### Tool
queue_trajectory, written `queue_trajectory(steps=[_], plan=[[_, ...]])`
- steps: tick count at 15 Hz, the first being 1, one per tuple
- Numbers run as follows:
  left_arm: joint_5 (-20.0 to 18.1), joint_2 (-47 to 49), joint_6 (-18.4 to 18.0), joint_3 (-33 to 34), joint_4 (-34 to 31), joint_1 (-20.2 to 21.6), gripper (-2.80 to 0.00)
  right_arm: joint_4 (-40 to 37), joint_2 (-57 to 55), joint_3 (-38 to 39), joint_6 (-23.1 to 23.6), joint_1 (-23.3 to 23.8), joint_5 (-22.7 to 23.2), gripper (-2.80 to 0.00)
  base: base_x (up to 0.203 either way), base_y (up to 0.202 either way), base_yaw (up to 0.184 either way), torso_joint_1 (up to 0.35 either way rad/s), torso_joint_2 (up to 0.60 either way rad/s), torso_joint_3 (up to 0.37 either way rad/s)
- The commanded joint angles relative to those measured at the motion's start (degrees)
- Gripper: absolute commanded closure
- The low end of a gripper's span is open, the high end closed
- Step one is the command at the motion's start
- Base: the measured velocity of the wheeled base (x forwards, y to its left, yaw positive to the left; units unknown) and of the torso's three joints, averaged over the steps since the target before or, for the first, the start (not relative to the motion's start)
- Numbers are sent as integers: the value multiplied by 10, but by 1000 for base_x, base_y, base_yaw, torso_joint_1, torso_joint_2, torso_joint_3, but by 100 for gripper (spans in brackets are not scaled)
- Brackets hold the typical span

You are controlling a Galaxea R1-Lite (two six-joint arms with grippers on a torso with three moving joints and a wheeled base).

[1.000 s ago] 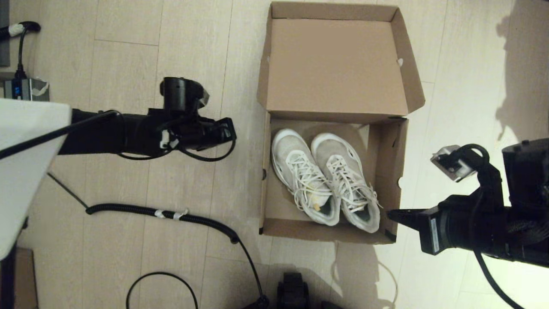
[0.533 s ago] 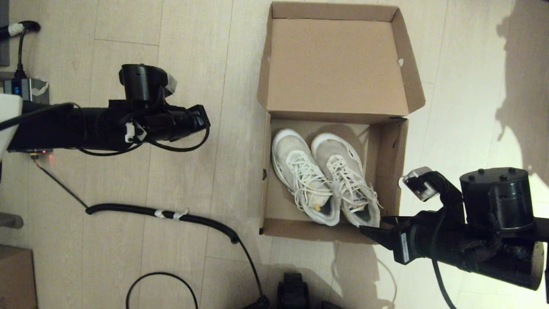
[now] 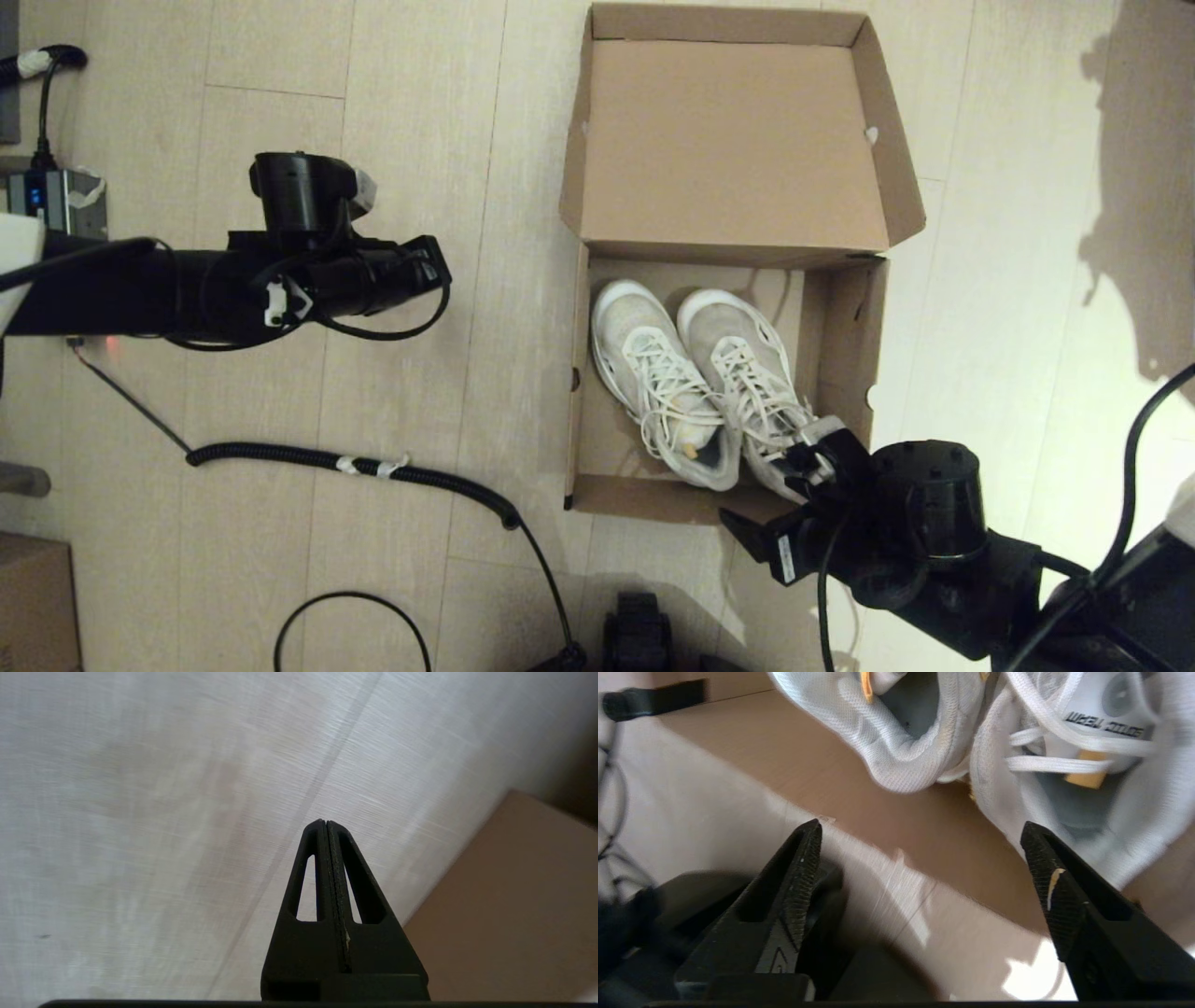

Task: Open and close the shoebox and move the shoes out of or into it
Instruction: Put the shoes out of the shoe box

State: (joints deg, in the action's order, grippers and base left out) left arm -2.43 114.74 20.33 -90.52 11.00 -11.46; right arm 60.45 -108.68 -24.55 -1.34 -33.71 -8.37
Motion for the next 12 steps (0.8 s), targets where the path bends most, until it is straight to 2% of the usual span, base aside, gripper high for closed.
queue_trajectory(steps=[1, 5, 8, 9, 12], plan=[[0, -2, 2, 1, 1, -1, 0, 46, -73, -2, 2, -2, -8, -280, 0, 0, 0, 0, 0, 0], [1, -11, 2, 12, 1, 2, 0, 185, -188, -41, 38, -2, -88, -280, 0, 0, 0, 0, 0, 0], [1, -20, 2, 25, 2, 5, 0, 230, -230, -73, 47, -1, -119, -280, 0, 0, 0, 0, 0, 0], [1, -22, 3, 27, 2, 7, 0, 234, -234, -82, 47, -1, -129, 0, 0, 0, 0, 0, 0, 0], [0, -25, 3, 27, 2, 9, 0, 236, -232, -84, 48, -2, -140, 0, 0, 0, 0, 0, 0, 0]])
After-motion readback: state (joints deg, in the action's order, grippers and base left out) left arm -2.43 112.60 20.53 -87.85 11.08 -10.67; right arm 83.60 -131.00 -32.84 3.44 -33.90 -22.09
